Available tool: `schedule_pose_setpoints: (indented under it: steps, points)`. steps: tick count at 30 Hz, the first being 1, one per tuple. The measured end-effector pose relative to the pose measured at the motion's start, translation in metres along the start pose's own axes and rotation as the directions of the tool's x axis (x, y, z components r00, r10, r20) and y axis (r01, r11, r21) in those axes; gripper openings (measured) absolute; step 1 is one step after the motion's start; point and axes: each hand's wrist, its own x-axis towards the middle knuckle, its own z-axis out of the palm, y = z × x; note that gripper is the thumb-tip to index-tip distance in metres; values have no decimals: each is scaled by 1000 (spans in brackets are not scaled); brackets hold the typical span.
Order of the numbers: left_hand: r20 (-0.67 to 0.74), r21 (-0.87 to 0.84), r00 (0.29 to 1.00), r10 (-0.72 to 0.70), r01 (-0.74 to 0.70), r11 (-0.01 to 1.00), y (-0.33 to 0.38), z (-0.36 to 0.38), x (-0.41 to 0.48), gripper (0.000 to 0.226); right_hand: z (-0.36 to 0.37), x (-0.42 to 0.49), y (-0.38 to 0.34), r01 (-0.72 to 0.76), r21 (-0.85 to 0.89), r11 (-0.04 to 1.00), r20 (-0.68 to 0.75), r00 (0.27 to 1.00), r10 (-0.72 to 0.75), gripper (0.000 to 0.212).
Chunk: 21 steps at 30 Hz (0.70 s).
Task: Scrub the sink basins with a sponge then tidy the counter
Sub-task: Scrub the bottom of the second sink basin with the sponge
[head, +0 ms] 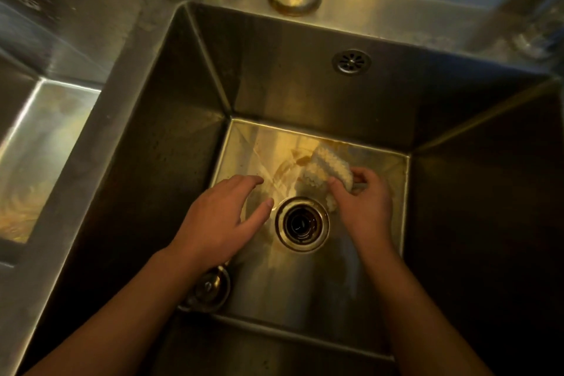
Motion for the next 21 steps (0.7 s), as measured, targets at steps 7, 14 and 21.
schedule_pose_setpoints:
  steps: [7,14,21]
  points:
    - [24,-8,1000,17,-17,1000,-6,10,5,60,25,36,15,10,-132,991,29,1000,-6,42]
    - [43,-34,999,7,-5,999,-7,13,6,59,41,40,29,79,5,997,53,995,-79,34]
    - [-2,-19,1000,11,-11,1000,-8,8,10,55,48,57,32,261,-62,963,71,964,-257,37]
